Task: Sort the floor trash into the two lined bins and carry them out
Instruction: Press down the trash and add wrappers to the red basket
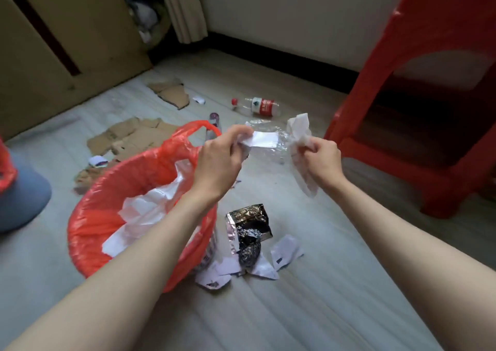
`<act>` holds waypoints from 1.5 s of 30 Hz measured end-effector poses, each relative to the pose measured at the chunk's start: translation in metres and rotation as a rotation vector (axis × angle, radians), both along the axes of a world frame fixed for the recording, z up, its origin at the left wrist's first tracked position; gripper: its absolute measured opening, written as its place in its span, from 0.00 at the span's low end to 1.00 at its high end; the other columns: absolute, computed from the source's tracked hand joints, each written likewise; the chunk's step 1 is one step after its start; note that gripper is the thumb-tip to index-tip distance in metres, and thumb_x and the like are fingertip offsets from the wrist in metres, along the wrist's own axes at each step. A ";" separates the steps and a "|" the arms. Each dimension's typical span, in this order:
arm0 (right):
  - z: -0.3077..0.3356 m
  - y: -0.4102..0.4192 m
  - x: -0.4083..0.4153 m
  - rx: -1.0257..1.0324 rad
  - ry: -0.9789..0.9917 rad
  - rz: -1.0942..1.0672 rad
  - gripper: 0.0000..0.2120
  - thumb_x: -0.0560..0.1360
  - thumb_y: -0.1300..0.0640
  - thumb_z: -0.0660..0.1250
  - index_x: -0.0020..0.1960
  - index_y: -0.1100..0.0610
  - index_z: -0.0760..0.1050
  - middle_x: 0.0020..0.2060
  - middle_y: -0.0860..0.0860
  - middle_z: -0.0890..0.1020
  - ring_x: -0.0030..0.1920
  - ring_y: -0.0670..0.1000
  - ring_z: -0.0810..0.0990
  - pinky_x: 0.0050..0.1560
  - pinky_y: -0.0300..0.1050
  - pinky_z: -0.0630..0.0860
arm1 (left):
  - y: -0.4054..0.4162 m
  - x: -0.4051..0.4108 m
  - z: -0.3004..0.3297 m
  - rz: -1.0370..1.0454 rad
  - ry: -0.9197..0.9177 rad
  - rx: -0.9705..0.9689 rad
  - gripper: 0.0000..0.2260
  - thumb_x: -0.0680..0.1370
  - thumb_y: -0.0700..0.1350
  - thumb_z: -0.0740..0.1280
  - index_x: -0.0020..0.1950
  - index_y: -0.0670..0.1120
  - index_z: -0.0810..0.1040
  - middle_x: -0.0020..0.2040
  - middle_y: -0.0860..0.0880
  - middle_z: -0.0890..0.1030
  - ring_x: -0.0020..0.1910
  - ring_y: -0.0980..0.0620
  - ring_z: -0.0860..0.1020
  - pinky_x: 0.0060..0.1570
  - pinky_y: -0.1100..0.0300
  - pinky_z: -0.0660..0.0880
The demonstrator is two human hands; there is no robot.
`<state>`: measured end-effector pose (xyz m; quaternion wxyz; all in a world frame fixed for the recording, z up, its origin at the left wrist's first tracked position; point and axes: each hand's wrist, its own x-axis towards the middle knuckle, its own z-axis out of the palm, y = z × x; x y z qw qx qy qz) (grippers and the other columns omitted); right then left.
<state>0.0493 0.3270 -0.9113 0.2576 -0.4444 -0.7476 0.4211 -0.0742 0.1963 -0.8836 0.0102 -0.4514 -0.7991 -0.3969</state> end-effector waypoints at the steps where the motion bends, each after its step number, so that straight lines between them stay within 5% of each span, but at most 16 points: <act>1: 0.011 -0.007 -0.008 0.012 0.035 0.013 0.15 0.70 0.54 0.61 0.43 0.65 0.80 0.37 0.63 0.78 0.40 0.55 0.73 0.39 0.43 0.64 | -0.011 -0.008 0.009 0.040 -0.015 0.028 0.13 0.75 0.35 0.62 0.55 0.47 0.80 0.43 0.47 0.82 0.42 0.44 0.79 0.40 0.59 0.72; 4: 0.031 -0.027 -0.035 0.055 0.091 0.054 0.12 0.70 0.56 0.64 0.43 0.64 0.81 0.42 0.66 0.79 0.44 0.61 0.78 0.37 0.40 0.66 | -0.050 -0.034 0.021 0.187 -0.066 0.057 0.11 0.74 0.35 0.63 0.52 0.45 0.81 0.42 0.44 0.82 0.42 0.43 0.79 0.40 0.59 0.70; 8: 0.041 -0.054 -0.074 0.193 0.075 0.130 0.08 0.73 0.56 0.69 0.43 0.61 0.81 0.33 0.63 0.71 0.37 0.47 0.69 0.36 0.43 0.64 | -0.105 -0.061 0.007 0.297 -0.159 -0.074 0.11 0.75 0.35 0.60 0.50 0.46 0.79 0.36 0.49 0.80 0.34 0.50 0.76 0.35 0.66 0.68; 13: 0.045 -0.096 -0.097 0.352 0.054 0.373 0.04 0.72 0.59 0.70 0.43 0.57 0.84 0.30 0.52 0.79 0.35 0.52 0.77 0.35 0.44 0.70 | -0.150 -0.075 -0.034 0.101 -0.535 -0.624 0.18 0.75 0.39 0.63 0.65 0.46 0.70 0.54 0.45 0.78 0.43 0.47 0.79 0.40 0.58 0.79; 16: 0.050 -0.118 -0.105 0.459 0.069 0.531 0.05 0.71 0.63 0.69 0.40 0.57 0.83 0.34 0.49 0.83 0.36 0.54 0.80 0.35 0.45 0.72 | -0.160 -0.079 -0.038 0.016 -0.483 -0.837 0.23 0.76 0.38 0.61 0.71 0.48 0.65 0.59 0.42 0.75 0.42 0.46 0.76 0.34 0.61 0.74; 20: 0.057 -0.153 -0.115 0.640 0.094 0.731 0.19 0.71 0.51 0.59 0.49 0.59 0.84 0.48 0.56 0.85 0.49 0.58 0.84 0.47 0.53 0.80 | -0.167 -0.095 -0.028 0.210 -0.376 -0.475 0.20 0.72 0.29 0.54 0.53 0.45 0.79 0.60 0.42 0.77 0.54 0.41 0.78 0.38 0.62 0.70; 22: 0.049 -0.168 -0.121 0.642 0.058 0.849 0.20 0.71 0.51 0.57 0.54 0.57 0.82 0.54 0.56 0.83 0.55 0.58 0.82 0.53 0.55 0.79 | -0.172 -0.107 -0.021 0.390 -0.483 -0.141 0.18 0.72 0.28 0.54 0.43 0.47 0.79 0.52 0.43 0.81 0.49 0.43 0.79 0.42 0.60 0.74; 24: 0.035 -0.179 -0.129 0.633 -0.038 0.951 0.19 0.72 0.53 0.58 0.57 0.55 0.81 0.57 0.55 0.82 0.58 0.58 0.80 0.53 0.53 0.78 | -0.179 -0.116 -0.012 0.574 -0.569 0.157 0.16 0.72 0.29 0.54 0.42 0.47 0.76 0.44 0.47 0.80 0.46 0.45 0.78 0.47 0.54 0.76; 26: 0.016 -0.190 -0.135 0.580 -0.248 1.075 0.19 0.74 0.56 0.62 0.63 0.53 0.77 0.66 0.55 0.75 0.65 0.58 0.74 0.61 0.49 0.73 | -0.188 -0.121 -0.008 0.668 -0.425 0.212 0.16 0.73 0.31 0.53 0.47 0.47 0.75 0.43 0.51 0.78 0.48 0.46 0.78 0.53 0.54 0.75; 30: -0.020 -0.198 -0.139 0.290 -0.507 1.176 0.35 0.73 0.57 0.68 0.76 0.53 0.56 0.76 0.52 0.56 0.75 0.52 0.57 0.73 0.42 0.55 | -0.189 -0.115 -0.012 0.298 -0.211 -0.117 0.17 0.75 0.31 0.55 0.59 0.43 0.76 0.55 0.48 0.78 0.58 0.51 0.75 0.57 0.67 0.66; 34: -0.025 -0.185 -0.138 0.346 -0.430 1.104 0.39 0.71 0.53 0.72 0.76 0.57 0.56 0.77 0.54 0.49 0.77 0.54 0.50 0.73 0.43 0.52 | -0.187 -0.110 -0.040 -0.076 -0.287 -0.717 0.24 0.79 0.43 0.61 0.74 0.46 0.60 0.75 0.46 0.61 0.74 0.48 0.60 0.72 0.58 0.57; 39: -0.031 -0.164 -0.138 0.553 -0.695 0.990 0.49 0.69 0.43 0.72 0.77 0.54 0.45 0.76 0.58 0.40 0.76 0.62 0.38 0.75 0.53 0.46 | -0.183 -0.105 -0.064 -0.107 -0.064 -1.183 0.40 0.76 0.58 0.64 0.77 0.51 0.40 0.78 0.43 0.43 0.77 0.43 0.46 0.74 0.49 0.48; 45: -0.064 -0.167 -0.161 0.376 -0.953 1.084 0.49 0.67 0.41 0.73 0.76 0.50 0.47 0.75 0.58 0.38 0.75 0.64 0.49 0.71 0.60 0.61 | -0.176 -0.112 -0.086 -0.058 -0.058 -1.346 0.45 0.73 0.50 0.70 0.76 0.56 0.39 0.77 0.41 0.45 0.75 0.40 0.52 0.72 0.49 0.55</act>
